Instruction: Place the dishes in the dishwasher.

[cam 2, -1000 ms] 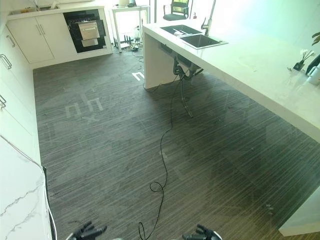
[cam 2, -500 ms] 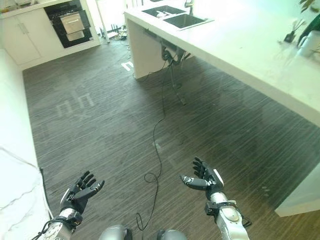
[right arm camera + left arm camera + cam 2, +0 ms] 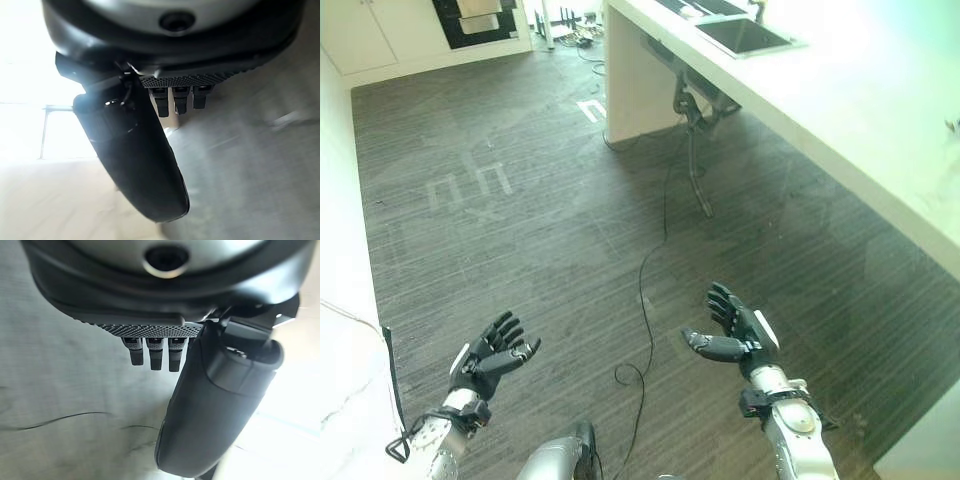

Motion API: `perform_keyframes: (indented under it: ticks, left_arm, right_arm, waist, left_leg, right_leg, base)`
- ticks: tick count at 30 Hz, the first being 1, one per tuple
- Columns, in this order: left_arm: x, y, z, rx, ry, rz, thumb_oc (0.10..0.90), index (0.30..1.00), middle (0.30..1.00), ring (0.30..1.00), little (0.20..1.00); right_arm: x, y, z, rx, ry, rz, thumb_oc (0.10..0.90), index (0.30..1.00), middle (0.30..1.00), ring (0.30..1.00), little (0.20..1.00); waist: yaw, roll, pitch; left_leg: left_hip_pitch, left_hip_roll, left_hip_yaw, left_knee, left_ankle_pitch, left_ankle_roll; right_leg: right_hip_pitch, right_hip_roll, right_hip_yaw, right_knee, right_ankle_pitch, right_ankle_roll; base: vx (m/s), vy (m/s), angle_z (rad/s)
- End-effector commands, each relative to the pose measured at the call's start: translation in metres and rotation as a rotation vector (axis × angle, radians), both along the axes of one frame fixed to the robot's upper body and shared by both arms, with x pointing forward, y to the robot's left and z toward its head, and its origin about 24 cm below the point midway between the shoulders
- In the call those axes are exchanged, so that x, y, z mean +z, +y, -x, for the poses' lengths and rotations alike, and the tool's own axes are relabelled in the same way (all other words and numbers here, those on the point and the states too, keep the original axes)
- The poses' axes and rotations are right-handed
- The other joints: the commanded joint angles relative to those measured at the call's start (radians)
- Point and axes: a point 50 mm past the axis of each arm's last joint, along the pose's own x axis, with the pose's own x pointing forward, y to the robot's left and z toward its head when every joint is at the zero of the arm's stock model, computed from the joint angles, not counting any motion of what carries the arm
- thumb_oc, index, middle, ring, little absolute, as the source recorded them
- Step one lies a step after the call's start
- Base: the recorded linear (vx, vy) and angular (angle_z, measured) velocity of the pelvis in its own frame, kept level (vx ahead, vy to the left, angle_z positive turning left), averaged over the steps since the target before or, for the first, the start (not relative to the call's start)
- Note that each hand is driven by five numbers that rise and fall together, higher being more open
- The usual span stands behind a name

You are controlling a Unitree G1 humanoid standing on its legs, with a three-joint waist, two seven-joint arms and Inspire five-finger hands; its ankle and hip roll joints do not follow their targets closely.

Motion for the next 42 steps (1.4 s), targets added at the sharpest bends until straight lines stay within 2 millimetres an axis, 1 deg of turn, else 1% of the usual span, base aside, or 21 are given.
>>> perform_keyframes:
  ticks: [1,4,7,8,9,11,13,18,21,23,24,25,26,27,29,30,33,36,38,40,42]
  left_arm:
    - [0.029,0.01,0.002,-0.058,-0.117,-0.115,0.8,0.9,0.9,0.9,0.9]
    - [0.032,0.006,0.002,-0.066,-0.12,-0.129,0.8,0.9,0.9,0.9,0.9]
    - [0.039,0.007,0.0,-0.093,-0.131,-0.142,0.8,0.9,0.9,0.9,0.9]
    - [0.039,0.007,0.0,-0.093,-0.131,-0.142,0.8,0.9,0.9,0.9,0.9]
    - [0.043,0.007,0.002,-0.106,-0.141,-0.184,0.8,0.9,0.9,0.9,0.9]
    - [0.044,0.006,0.004,-0.106,-0.147,-0.172,0.8,0.9,0.9,0.9,0.9]
    - [0.044,0.005,0.006,-0.119,-0.15,-0.18,0.8,0.9,0.9,0.9,0.9]
    - [0.045,0.003,0.009,-0.113,-0.161,-0.132,0.8,0.9,0.9,0.9,0.9]
    - [0.05,-0.001,0.006,-0.11,-0.196,-0.125,0.8,0.9,0.9,0.9,0.9]
    - [0.051,-0.003,0.006,-0.098,-0.218,-0.121,0.8,0.9,0.9,0.9,0.9]
    - [0.051,-0.003,0.006,-0.095,-0.222,-0.12,0.8,0.9,0.9,0.9,0.9]
    - [0.051,-0.004,0.007,-0.093,-0.23,-0.125,0.8,0.9,0.9,0.9,0.9]
    - [0.051,-0.004,0.007,-0.093,-0.235,-0.132,0.8,0.9,0.9,0.9,0.9]
    - [0.051,-0.005,0.01,-0.1,-0.241,-0.145,0.8,0.9,0.9,0.9,0.9]
    - [0.051,-0.005,0.011,-0.116,-0.244,-0.16,0.8,0.9,0.9,0.9,0.9]
    - [0.051,-0.006,0.012,-0.127,-0.242,-0.166,0.8,0.9,0.9,0.9,0.9]
    - [0.05,-0.007,0.015,-0.126,-0.238,-0.172,0.8,0.9,0.9,0.9,0.9]
    - [0.047,-0.006,0.019,-0.109,-0.23,-0.161,0.8,0.9,0.9,0.9,0.9]
    - [0.045,-0.006,0.025,-0.104,-0.235,-0.15,0.8,0.9,0.9,0.9,0.9]
    - [0.045,-0.007,0.027,-0.116,-0.247,-0.151,0.8,0.9,0.9,0.9,0.9]
    - [0.048,-0.006,0.025,-0.117,-0.262,-0.151,0.8,0.9,0.9,0.9,0.9]
  right_arm:
    - [0.023,-0.007,-0.004,0.001,-0.137,0.098,0.8,0.9,0.9,0.9,0.9]
    - [0.023,-0.001,-0.01,0.019,-0.141,0.092,0.8,0.9,0.9,0.9,0.9]
    - [0.029,-0.005,-0.01,0.03,-0.158,0.095,0.8,0.9,0.9,0.9,0.9]
    - [0.029,-0.005,-0.01,0.03,-0.158,0.095,0.8,0.9,0.9,0.9,0.9]
    - [0.031,-0.01,-0.007,0.037,-0.175,0.098,0.8,0.9,0.9,0.9,0.9]
    - [0.035,-0.013,-0.003,0.045,-0.191,0.129,0.8,0.9,0.9,0.9,0.9]
    - [0.038,-0.012,-0.001,0.048,-0.196,0.134,0.8,0.9,0.9,0.9,0.9]
    - [0.041,-0.013,-0.006,0.066,-0.176,0.252,0.8,0.9,0.9,0.9,0.9]
    - [0.055,-0.018,-0.01,0.061,-0.224,0.3,0.8,0.9,0.9,0.9,0.9]
    - [0.063,-0.022,-0.009,0.057,-0.251,0.314,0.8,0.9,0.9,0.9,0.9]
    - [0.065,-0.023,-0.009,0.056,-0.259,0.318,0.8,0.9,0.9,0.9,0.9]
    - [0.067,-0.024,-0.008,0.057,-0.272,0.325,0.8,0.9,0.9,0.9,0.9]
    - [0.069,-0.024,-0.008,0.059,-0.281,0.326,0.8,0.9,0.9,0.9,0.9]
    - [0.072,-0.025,-0.006,0.059,-0.297,0.331,0.8,0.9,0.9,0.9,0.9]
    - [0.075,-0.028,-0.003,0.044,-0.312,0.325,0.8,0.9,0.9,0.9,0.9]
    - [0.077,-0.029,-0.002,0.033,-0.321,0.323,0.8,0.9,0.9,0.9,0.9]
    - [0.08,-0.028,-0.005,0.037,-0.335,0.322,0.8,0.9,0.9,0.9,0.9]
    - [0.082,-0.023,-0.006,0.062,-0.347,0.324,0.8,0.9,0.9,0.9,0.9]
    - [0.084,-0.022,-0.004,0.082,-0.355,0.338,0.8,0.9,0.9,0.9,0.9]
    - [0.086,-0.024,-0.003,0.078,-0.36,0.342,0.8,0.9,0.9,0.9,0.9]
    - [0.089,-0.026,-0.002,0.079,-0.371,0.346,0.8,0.9,0.9,0.9,0.9]
  waist:
    - [0.008,0.04,-0.113]
    - [0.008,0.045,-0.105]
    - [-0.001,0.034,-0.083]
    - [-0.001,0.034,-0.083]
    - [-0.026,0.002,-0.059]
    - [-0.052,-0.006,-0.052]
    - [-0.06,-0.009,-0.052]
    - [-0.064,-0.012,-0.112]
    - [-0.064,-0.011,-0.13]
    - [-0.059,-0.014,-0.134]
    - [-0.057,-0.017,-0.134]
    - [-0.052,-0.03,-0.13]
    - [-0.05,-0.034,-0.124]
    - [-0.046,-0.039,-0.116]
    - [-0.041,-0.042,-0.102]
    - [-0.036,-0.042,-0.093]
    - [-0.036,-0.034,-0.089]
    - [-0.027,0.023,-0.083]
    - [-0.016,0.046,-0.081]
    - [-0.014,0.051,-0.081]
    - [-0.018,0.049,-0.085]
  left_leg:
    - [-0.005,0.011,-0.079,-0.043,-0.129,-0.058]
    - [0.03,0.001,-0.087,-0.043,-0.131,-0.06]
    - [0.069,0.006,-0.086,-0.043,-0.153,-0.075]
    - [0.069,0.006,-0.086,-0.043,-0.153,-0.075]
    - [0.103,-0.016,-0.075,-0.043,-0.191,-0.081]
    - [0.126,-0.033,-0.096,-0.043,-0.217,-0.078]
    - [0.153,-0.043,-0.125,-0.043,-0.25,-0.07]
    - [0.248,-0.018,-0.14,-0.043,-0.296,-0.104]
    - [0.281,0.021,-0.109,-0.043,-0.228,-0.136]
    - [0.291,0.043,-0.091,-0.043,-0.087,-0.163]
    - [0.29,0.046,-0.088,-0.043,-0.053,-0.169]
    - [0.281,0.052,-0.072,0.0,0.006,-0.175]
    - [0.256,0.057,-0.067,0.057,0.016,-0.177]
    - [0.194,0.06,-0.058,0.192,0.034,-0.178]
    - [0.097,0.064,-0.049,0.274,0.029,-0.165]
    - [0.064,0.059,-0.031,0.232,0.009,-0.153]
    - [0.098,0.056,0.027,-0.002,0.004,-0.155]
    - [-0.028,0.079,-0.072,-0.043,-0.025,-0.189]
    - [-0.122,0.105,-0.122,-0.043,0.011,-0.211]
    - [-0.143,0.127,-0.091,-0.043,0.031,-0.216]
    - [-0.139,0.135,-0.064,-0.043,-0.003,-0.208]
  right_leg:
    - [-0.06,-0.073,0.014,0.146,0.148,0.047]
    - [-0.138,-0.031,-0.009,0.015,0.087,0.01]
    - [-0.164,-0.02,-0.074,-0.278,0.106,0.011]
    - [-0.164,-0.02,-0.074,-0.278,0.106,0.011]
    - [-0.269,-0.052,-0.035,-0.347,0.116,0.039]
    - [-0.37,-0.066,0.042,-0.347,0.127,0.052]
    - [-0.384,-0.07,0.067,-0.347,0.139,0.053]
    - [-0.324,-0.042,0.055,-0.347,0.097,0.031]
    - [-0.29,-0.011,0.047,-0.347,0.059,-0.006]
    - [-0.256,0.009,0.045,-0.347,0.024,-0.033]
    - [-0.247,0.011,0.047,-0.347,0.017,-0.04]
    - [-0.224,0.008,0.052,-0.347,0.001,-0.053]
    - [-0.211,0.009,0.053,-0.347,-0.008,-0.06]
    - [-0.187,0.013,0.053,-0.347,-0.022,-0.078]
    - [-0.159,0.018,0.049,-0.347,-0.031,-0.089]
    - [-0.144,0.02,0.044,-0.347,-0.04,-0.084]
    - [-0.133,0.024,0.063,-0.347,-0.062,-0.065]
    - [-0.113,0.086,0.101,-0.347,-0.09,-0.054]
    - [-0.072,0.117,0.124,-0.347,-0.132,-0.066]
    - [-0.047,0.116,0.113,-0.347,-0.153,-0.07]
    - [-0.029,0.091,0.096,-0.347,-0.165,-0.061]
  base:
    - [0.19,0.134,0.27]
    - [0.23,-0.027,-0.07]
    - [0.22,-0.169,0.18]
    - [0.28,-0.298,0.22]
    - [0.31,-0.304,0.07]
    - [0.38,-0.295,0.32]
    - [0.49,-0.339,0.66]
    - [0.44,-0.345,0.32]
    - [0.35,-0.319,-0.01]
    - [0.25,-0.257,-0.49]
    - [0.24,-0.268,-0.13]
    - [0.19,-0.235,-0.32]
    - [0.22,-0.284,-0.41]
    - [0.18,-0.226,-0.49]
    - [0.19,-0.181,-0.29]
    - [0.22,-0.085,-0.13]
    - [0.21,0.069,0.0]
    - [0.2,0.175,-0.07]
    - [0.31,0.198,-0.51]
    - [0.27,0.167,-0.6]
    - [0.27,0.201,-0.28]
